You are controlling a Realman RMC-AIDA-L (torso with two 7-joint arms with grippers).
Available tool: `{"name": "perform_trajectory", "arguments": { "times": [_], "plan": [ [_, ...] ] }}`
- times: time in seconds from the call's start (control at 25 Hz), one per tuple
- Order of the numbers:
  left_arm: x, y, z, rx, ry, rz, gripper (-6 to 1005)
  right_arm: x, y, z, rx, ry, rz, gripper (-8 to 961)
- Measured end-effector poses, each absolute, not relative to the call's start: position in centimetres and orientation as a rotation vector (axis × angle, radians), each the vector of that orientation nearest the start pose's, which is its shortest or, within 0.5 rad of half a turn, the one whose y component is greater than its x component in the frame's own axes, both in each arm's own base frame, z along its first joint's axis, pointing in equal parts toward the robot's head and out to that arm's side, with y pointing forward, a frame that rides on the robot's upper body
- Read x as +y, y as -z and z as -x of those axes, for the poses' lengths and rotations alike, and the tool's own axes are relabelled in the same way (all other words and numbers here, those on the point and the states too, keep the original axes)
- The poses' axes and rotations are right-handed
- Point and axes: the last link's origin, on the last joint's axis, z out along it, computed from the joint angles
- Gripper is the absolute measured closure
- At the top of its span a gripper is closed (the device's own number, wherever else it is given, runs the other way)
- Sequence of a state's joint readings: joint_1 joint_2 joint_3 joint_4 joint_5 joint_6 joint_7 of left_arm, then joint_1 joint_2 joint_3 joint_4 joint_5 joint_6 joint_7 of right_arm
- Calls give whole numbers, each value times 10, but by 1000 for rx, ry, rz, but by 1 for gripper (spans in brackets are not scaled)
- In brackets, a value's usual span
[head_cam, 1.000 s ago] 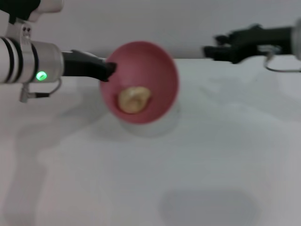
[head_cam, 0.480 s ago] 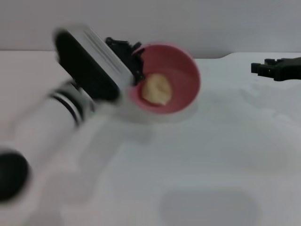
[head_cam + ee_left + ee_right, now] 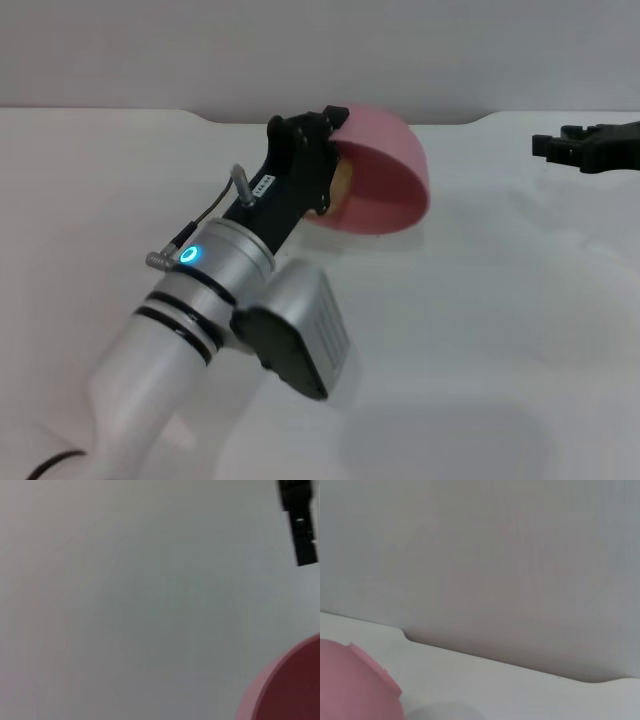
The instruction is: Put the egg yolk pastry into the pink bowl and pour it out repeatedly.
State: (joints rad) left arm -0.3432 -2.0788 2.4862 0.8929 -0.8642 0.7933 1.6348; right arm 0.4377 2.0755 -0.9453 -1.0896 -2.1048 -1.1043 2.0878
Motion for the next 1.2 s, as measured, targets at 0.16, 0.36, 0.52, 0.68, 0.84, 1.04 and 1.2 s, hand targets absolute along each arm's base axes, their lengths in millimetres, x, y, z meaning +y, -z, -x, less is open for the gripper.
{"name": "perform_trajectory", "arguments": {
  "times": [0.16,0.36,0.52,0.68,0.84,1.04,1.2],
  "plan": [
    [305,108,165,941,-52,1631,989,386,-57,-264,1003,-379,2233,514],
    [302,112,166,1038,-109,1594,991,385,-58,-266,1005,-378,2228,514],
    [299,112,164,1084,-125,1558,993,385,-58,-267,1007,-378,2223,514],
    [295,107,159,1081,-101,1497,992,386,-58,-266,1002,-375,2220,514],
    [293,107,159,1073,-93,1498,993,386,-57,-266,1002,-376,2219,514],
    [307,94,157,816,-8,1559,995,386,-53,-262,956,-366,2255,514],
    [333,60,154,401,131,1571,996,384,-39,-248,865,-399,2343,514]
  ]
}}
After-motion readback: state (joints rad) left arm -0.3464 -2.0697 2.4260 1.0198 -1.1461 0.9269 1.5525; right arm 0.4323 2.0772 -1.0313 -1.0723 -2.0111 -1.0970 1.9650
